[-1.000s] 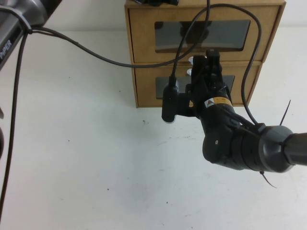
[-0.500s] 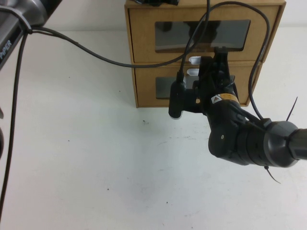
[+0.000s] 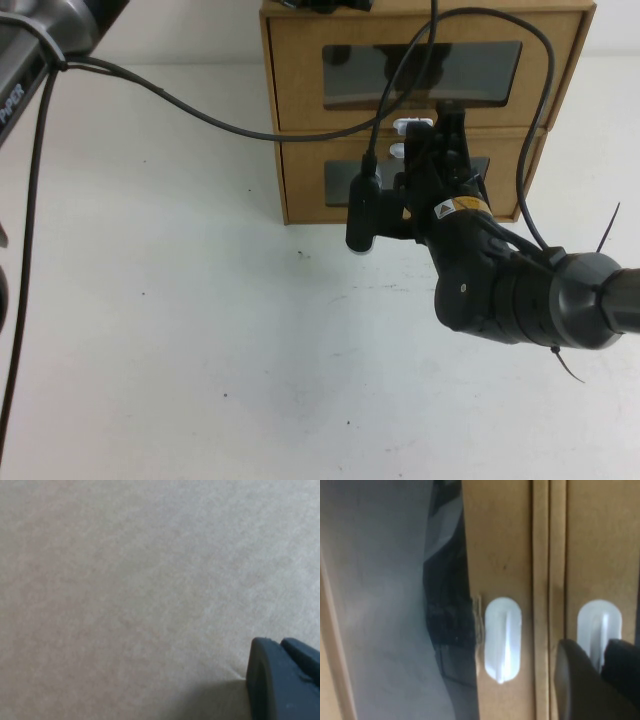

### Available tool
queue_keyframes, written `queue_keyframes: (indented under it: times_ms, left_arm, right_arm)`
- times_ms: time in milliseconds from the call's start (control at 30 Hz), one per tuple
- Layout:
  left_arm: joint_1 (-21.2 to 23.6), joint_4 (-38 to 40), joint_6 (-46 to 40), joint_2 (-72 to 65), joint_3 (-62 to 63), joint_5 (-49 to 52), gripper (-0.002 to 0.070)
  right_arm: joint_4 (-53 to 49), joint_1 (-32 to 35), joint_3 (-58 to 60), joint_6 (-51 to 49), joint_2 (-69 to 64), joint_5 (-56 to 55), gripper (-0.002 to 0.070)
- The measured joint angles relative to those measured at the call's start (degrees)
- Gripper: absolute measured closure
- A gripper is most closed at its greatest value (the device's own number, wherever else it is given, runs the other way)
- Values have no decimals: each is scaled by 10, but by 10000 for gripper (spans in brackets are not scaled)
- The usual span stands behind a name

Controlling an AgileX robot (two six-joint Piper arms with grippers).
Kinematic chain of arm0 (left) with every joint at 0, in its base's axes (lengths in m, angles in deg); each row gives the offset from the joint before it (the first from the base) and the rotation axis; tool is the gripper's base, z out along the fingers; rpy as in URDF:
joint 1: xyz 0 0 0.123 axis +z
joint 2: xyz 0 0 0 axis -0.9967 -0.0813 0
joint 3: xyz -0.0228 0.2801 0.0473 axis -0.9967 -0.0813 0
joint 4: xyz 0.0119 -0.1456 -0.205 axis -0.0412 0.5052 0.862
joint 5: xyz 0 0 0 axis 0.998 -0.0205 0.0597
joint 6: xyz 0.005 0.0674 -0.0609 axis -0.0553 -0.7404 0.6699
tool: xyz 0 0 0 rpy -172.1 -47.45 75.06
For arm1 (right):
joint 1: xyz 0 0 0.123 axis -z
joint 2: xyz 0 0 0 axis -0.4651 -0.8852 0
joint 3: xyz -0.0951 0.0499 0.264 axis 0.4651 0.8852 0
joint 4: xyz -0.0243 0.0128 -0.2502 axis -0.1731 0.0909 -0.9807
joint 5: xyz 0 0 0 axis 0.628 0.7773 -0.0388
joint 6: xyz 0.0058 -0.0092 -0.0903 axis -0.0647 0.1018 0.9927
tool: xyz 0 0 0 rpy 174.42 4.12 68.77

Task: Open the shoe box
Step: 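Pull the top drawer of the cardboard box fully open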

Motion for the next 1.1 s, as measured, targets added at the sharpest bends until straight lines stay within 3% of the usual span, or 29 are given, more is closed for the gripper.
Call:
queue_keyframes:
  times_ms: [733, 933, 1100]
  left_arm:
    - [0, 1, 0, -1, 0, -3, 678]
    - [0, 1, 0, -2, 0, -4, 678]
    - [0, 1, -1, -2, 0, -4, 678]
  right_arm:
    - [-12, 10, -32, -7, -19, 3, 575]
    - [-9, 10, -35, -7, -20, 2, 666]
    - [-9, 10, -35, -7, -20, 1, 673]
